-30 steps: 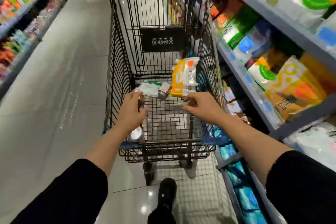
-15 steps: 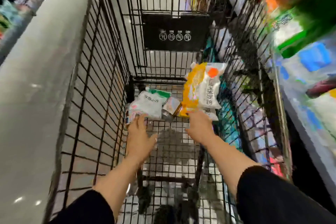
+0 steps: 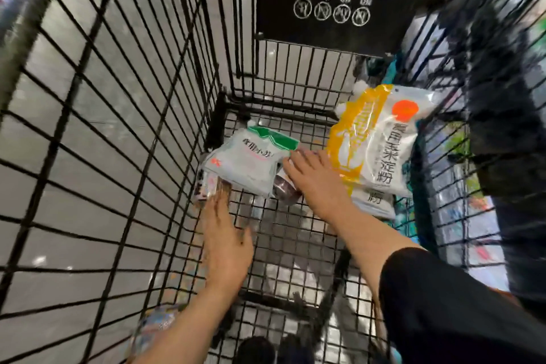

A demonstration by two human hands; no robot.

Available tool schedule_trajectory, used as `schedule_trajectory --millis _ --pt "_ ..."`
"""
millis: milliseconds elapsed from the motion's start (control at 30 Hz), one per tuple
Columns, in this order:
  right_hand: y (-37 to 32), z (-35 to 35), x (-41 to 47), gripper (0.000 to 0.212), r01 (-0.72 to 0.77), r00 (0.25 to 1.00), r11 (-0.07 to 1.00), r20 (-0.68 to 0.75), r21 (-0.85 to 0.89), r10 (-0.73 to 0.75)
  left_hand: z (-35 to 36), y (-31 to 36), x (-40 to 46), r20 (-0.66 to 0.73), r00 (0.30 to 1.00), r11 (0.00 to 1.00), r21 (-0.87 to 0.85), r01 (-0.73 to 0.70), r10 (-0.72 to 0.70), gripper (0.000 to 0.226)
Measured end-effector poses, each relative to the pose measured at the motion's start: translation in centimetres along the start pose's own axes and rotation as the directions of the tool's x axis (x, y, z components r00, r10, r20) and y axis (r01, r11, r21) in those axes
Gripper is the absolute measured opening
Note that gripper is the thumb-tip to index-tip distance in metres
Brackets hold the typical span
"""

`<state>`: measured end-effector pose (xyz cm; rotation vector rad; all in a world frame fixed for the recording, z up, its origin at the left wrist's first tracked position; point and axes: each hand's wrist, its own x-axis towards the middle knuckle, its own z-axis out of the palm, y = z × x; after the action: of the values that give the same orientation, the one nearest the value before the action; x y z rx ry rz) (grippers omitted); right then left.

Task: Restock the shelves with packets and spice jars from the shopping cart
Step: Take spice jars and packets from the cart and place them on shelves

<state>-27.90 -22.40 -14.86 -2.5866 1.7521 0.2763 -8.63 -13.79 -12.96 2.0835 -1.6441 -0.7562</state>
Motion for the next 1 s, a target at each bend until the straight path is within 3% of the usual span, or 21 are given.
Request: schedule_trajectory --millis 200,267,300,367,400,433,600,667,733,833,933,1000 --pt "1.4 -0.1 -1.4 0.076 0.14 0.966 0.984 -0.231 0.106 -0.113 -1.0 0.8 -0.4 -0.058 0.997 0.996 -0.061 -0.062 0.058 0.072" --pt "1.3 -1.5 -2.5 0.08 0.162 0.959 0.923 -0.274 0.35 -0.065 -1.6 1.4 -0.7 -0.066 0.996 0.992 -0.106 -0.065 0.058 0.066" --pt "0.7 -2.7 -3.1 0.075 0.128 0.962 0.808 -0.27 0.575 0.04 -1.9 1.7 -0.8 -0.046 0.997 0.987 -0.148 -0.062 0.056 0.064" --pt "-1.0 -5.4 -3.9 0.066 -0.021 0.968 0.405 -0.082 0.914 0.236 -2.7 2.4 -1.5 0.017 0.998 0.962 -0.268 -0.059 0.066 0.067" --pt "-1.8 -6.7 -4.1 0.067 -0.083 0.965 0.205 0.028 0.975 0.259 -3.2 2.8 -1.8 0.048 0.996 0.945 -0.32 -0.062 0.082 0.071" --pt "-2.3 -7.7 -4.3 0.067 -0.127 0.963 0.076 0.105 0.989 0.25 -3.6 3.1 -2.1 0.075 0.992 0.935 -0.349 -0.067 0.099 0.075" --pt "-4.5 -12.0 -4.7 0.033 -0.192 0.973 -0.155 0.208 0.969 0.099 -6.7 4.3 -2.8 0.087 0.988 0.863 -0.501 -0.065 0.125 0.09" --pt "-5.6 -13.1 -4.9 0.035 -0.226 0.969 -0.249 0.242 0.942 0.036 -8.4 4.5 -3.0 0.069 0.991 0.847 -0.527 -0.065 0.119 0.087" --pt "-6.7 -13.8 -4.8 0.039 -0.257 0.966 -0.247 0.257 0.934 -0.034 -9.8 4.6 -3.1 0.039 0.995 0.852 -0.52 -0.06 0.094 0.078" --pt "-8.2 -14.2 -4.3 0.032 -0.313 0.949 -0.165 0.302 0.935 -0.086 -10.4 3.8 -3.5 -0.01 1.0 0.884 -0.467 0.009 -0.015 0.072" --pt "-9.6 -13.4 -3.2 0.033 -0.374 0.921 -0.132 0.384 0.918 0.058 -9.6 1.7 -4.8 -0.032 0.986 0.888 -0.44 0.134 -0.164 0.065" --pt "-9.9 -11.5 -2.0 0.032 -0.404 0.897 -0.009 0.398 0.915 0.192 -8.7 0.0 -5.6 -0.032 0.967 0.883 -0.417 0.216 -0.252 0.067"
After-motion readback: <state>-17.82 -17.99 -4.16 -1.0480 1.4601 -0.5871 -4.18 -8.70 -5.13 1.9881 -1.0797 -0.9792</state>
